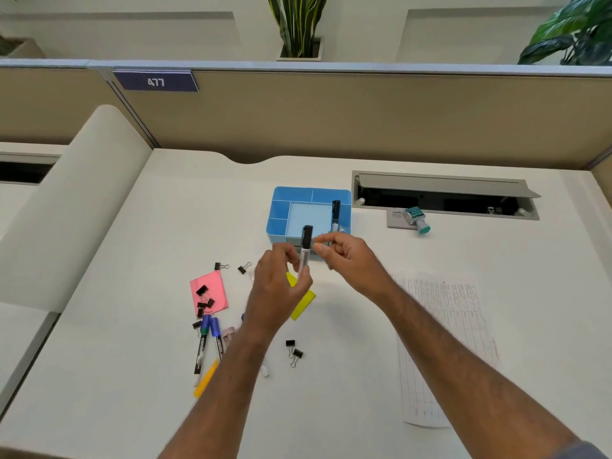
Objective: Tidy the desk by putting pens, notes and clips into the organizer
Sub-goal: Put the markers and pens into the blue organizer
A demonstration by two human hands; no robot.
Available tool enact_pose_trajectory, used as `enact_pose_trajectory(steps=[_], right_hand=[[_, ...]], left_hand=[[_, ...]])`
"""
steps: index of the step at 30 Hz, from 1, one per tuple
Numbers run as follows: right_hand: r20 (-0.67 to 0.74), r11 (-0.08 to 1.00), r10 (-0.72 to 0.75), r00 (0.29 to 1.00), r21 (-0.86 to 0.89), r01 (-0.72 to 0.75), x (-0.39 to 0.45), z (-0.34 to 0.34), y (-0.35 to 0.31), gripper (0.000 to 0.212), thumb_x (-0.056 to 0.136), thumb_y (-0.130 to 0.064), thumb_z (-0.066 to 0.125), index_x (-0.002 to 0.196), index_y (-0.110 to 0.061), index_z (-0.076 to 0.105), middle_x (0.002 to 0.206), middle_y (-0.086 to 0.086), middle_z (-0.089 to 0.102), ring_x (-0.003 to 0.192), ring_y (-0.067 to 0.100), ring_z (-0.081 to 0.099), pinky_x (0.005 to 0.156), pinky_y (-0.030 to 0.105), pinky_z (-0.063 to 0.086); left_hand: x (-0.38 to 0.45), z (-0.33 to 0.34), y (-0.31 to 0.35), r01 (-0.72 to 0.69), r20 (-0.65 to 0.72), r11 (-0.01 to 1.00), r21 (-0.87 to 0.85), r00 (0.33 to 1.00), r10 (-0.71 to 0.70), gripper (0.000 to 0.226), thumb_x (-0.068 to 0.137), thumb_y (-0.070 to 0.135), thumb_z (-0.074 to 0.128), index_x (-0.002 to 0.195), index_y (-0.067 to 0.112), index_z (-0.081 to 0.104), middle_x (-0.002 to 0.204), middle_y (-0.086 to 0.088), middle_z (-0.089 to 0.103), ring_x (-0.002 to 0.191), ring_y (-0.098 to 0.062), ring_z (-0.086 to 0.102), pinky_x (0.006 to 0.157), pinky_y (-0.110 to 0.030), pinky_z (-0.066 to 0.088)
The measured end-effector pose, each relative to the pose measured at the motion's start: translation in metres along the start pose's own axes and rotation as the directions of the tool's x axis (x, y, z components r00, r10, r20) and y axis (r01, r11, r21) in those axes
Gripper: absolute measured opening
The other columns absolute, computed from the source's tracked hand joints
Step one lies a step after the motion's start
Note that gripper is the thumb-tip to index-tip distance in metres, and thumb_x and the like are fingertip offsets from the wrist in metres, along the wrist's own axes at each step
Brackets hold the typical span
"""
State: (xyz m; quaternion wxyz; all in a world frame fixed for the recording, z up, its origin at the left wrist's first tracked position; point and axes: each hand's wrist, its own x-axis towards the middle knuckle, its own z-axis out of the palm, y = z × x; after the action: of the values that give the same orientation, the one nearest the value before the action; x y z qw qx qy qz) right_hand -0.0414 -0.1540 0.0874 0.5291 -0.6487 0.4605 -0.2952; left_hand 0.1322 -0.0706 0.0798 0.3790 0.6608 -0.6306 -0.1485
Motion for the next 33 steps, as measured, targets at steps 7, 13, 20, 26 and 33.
enact_pose_trajectory(steps=[7,13,20,26,33], right_hand=[[0.046,0.997,0.031,0.998,0.062,-0.034,0.0,-0.002,-0.013,0.023,0.105,-0.033,0.062,0.116,-0.014,0.067,0.08,0.002,0.072,0.067,0.005,0.063,0.062,0.021,0.05],[-0.126,0.996,0.003,0.992,0.085,0.007,0.012,-0.031,-0.019,0.02,0.105,-0.031,0.061,0.119,-0.017,0.066,0.085,-0.007,0.071,0.067,-0.005,0.062,0.06,0.013,0.048],[-0.32,0.989,-0.075,0.944,-0.145,0.03,0.03,-0.064,-0.007,0.006,0.106,-0.04,0.056,0.103,-0.035,0.058,0.091,0.001,0.068,0.073,0.009,0.062,0.068,0.033,0.058],[-0.318,0.971,-0.039,0.947,-0.235,-0.039,0.045,-0.065,0.009,0.023,0.107,-0.034,0.055,0.124,-0.019,0.058,0.105,0.001,0.068,0.094,0.016,0.068,0.063,0.022,0.059],[-0.297,0.962,0.061,0.953,-0.238,-0.136,0.043,-0.051,0.025,0.028,0.107,-0.032,0.053,0.135,-0.028,0.048,0.094,-0.009,0.064,0.078,0.009,0.069,0.06,0.015,0.047]], left_hand=[[0.004,0.011,0.008,-0.032,0.021,0.998,-0.05,0.999,0.033,0.026,0.091,0.034,0.07,0.103,0.026,0.048,0.093,0.016,0.05,0.088,-0.01,0.05,0.076,-0.024,0.046],[-0.001,0.005,-0.018,0.203,0.025,0.979,-0.029,0.979,-0.202,0.024,0.094,0.043,0.065,0.1,0.032,0.045,0.093,0.016,0.055,0.09,-0.01,0.047,0.076,-0.034,0.046],[-0.022,-0.01,-0.068,0.432,-0.006,0.9,-0.061,0.901,-0.433,0.015,0.095,0.024,0.068,0.097,0.023,0.053,0.087,0.008,0.061,0.09,-0.02,0.056,0.067,-0.032,0.047],[-0.043,-0.022,-0.096,0.492,-0.023,0.871,-0.017,0.87,-0.492,0.017,0.095,0.026,0.069,0.096,0.029,0.052,0.087,0.008,0.061,0.079,-0.015,0.057,0.06,-0.027,0.043],[-0.051,-0.032,-0.109,0.538,-0.055,0.843,-0.005,0.841,-0.538,0.016,0.094,0.023,0.07,0.095,0.027,0.054,0.084,0.008,0.061,0.078,-0.015,0.059,0.063,-0.033,0.05]])
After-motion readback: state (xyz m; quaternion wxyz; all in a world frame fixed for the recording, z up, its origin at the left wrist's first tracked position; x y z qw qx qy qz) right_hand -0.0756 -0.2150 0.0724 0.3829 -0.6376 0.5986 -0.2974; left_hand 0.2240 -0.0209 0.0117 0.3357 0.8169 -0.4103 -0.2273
